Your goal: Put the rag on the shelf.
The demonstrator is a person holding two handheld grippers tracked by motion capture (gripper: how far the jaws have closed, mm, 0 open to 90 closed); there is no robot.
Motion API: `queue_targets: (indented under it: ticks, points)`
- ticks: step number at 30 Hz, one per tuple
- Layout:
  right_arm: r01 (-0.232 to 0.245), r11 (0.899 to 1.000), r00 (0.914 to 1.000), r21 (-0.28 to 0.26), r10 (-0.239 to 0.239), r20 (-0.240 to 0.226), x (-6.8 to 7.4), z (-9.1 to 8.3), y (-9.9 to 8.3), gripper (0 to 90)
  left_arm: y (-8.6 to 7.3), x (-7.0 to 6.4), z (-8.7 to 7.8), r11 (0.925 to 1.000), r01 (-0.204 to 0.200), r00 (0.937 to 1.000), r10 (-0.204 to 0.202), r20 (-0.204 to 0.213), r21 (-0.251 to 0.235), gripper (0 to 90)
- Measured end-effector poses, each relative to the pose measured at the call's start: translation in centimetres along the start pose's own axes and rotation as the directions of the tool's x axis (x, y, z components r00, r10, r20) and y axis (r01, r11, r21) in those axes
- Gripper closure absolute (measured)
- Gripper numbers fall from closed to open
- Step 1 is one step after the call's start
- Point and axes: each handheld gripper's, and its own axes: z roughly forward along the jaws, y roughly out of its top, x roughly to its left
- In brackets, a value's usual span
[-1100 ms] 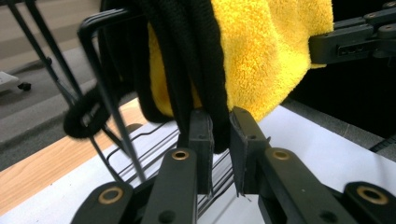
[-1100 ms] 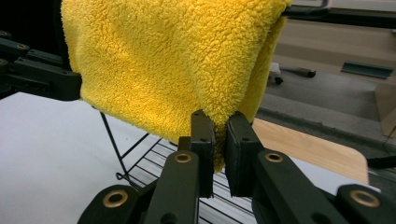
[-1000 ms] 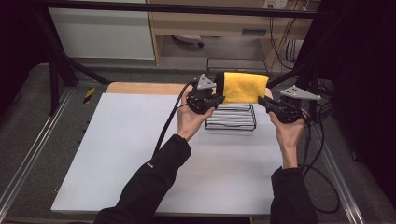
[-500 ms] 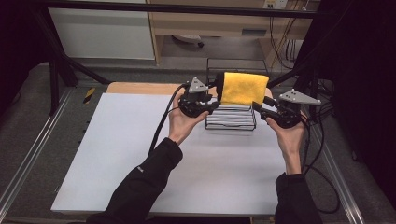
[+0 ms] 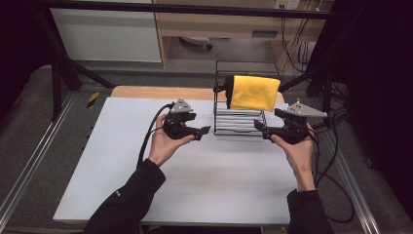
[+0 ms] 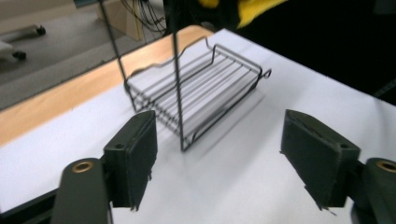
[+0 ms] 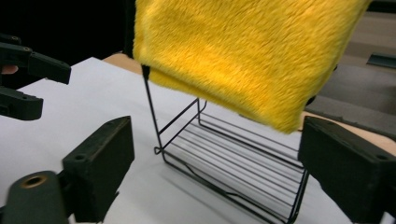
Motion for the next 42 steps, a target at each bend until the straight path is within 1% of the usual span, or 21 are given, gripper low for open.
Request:
queue_targets:
  ticks: [3, 7, 12, 15, 20, 26, 27, 28, 29, 32, 35, 40, 42]
  points:
    - [0.004, 1.0, 0.9999, 0.014, -0.003, -0.017, 0.5, 0.1, -0.5, 7.8, -1.6, 0.7, -1.0, 0.9997, 0.016, 0.9999, -0.016, -0.006, 0.016, 23.0]
    - [-0.001, 1.0, 0.9993, 0.03, 0.003, -0.036, 1.1, 0.1, -1.3, 6.1, -3.6, 1.3, -2.5, 0.9995, 0.027, 0.9995, -0.027, -0.017, 0.015, 20.1]
    - [-0.001, 0.999, 0.998, 0.041, 0.004, -0.062, 1.8, 0.1, -2.5, 5.3, -6.0, 1.9, -4.3, 0.9991, 0.038, 0.9983, -0.037, -0.045, 0.017, 14.9]
    - [-0.011, 0.999, 0.9969, 0.051, 0.015, -0.078, 2.1, 0.3, -3.7, 5.0, -7.6, 2.2, -5.3, 0.9986, 0.05, 0.9976, -0.049, -0.049, 0.019, 13.4]
    - [-0.025, 0.996, 0.9944, 0.081, 0.033, -0.1, 2.3, 0.6, -5.9, 4.3, -10.6, 2.7, -6.5, 0.9963, 0.072, 0.995, -0.069, -0.073, 0.047, 8.9]
    - [-0.023, 0.992, 0.9916, 0.121, 0.038, -0.124, 2.6, 0.9, -8.3, 3.3, -13.6, 3.3, -7.6, 0.9938, 0.097, 0.9914, -0.092, -0.093, 0.055, 7.8]
    - [-0.03, 0.992, 0.9901, 0.125, 0.047, -0.132, 2.6, 0.9, -8.7, 3.1, -14.0, 3.4, -7.8, 0.9932, 0.103, 0.9907, -0.097, -0.095, 0.055, 7.7]
    - [-0.043, 0.991, 0.9884, 0.13, 0.062, -0.139, 2.7, 1.0, -9.1, 3.0, -14.4, 3.5, -8.0, 0.9931, 0.102, 0.9906, -0.096, -0.097, 0.058, 7.8]
    - [-0.047, 0.989, 0.9871, 0.138, 0.067, -0.145, 2.7, 1.0, -9.5, 3.0, -14.7, 3.6, -8.2, 0.9928, 0.103, 0.9901, -0.096, -0.102, 0.061, 7.8]
    - [-0.045, 0.985, 0.9858, 0.168, 0.071, -0.152, 2.8, 1.1, -10.7, 2.3, -15.5, 3.8, -8.9, 0.9925, 0.108, 0.9885, -0.101, -0.113, 0.058, 7.8]
    - [-0.049, 0.982, 0.9832, 0.185, 0.08, -0.164, 2.7, 0.9, -11.7, 2.3, -16.2, 3.8, -9.5, 0.9926, 0.111, 0.9873, -0.104, -0.12, 0.051, 7.9]
    - [-0.056, 0.977, 0.9814, 0.206, 0.092, -0.169, 2.5, 0.4, -13.2, 1.7, -17.4, 3.9, -10.0, 0.9926, 0.102, 0.9874, -0.093, -0.128, 0.065, 7.8]
    - [-0.058, 0.975, 0.9804, 0.216, 0.097, -0.172, 2.4, 0.2, -13.7, 1.7, -17.9, 3.9, -10.2, 0.9911, 0.116, 0.9854, -0.106, -0.133, 0.065, 7.8]
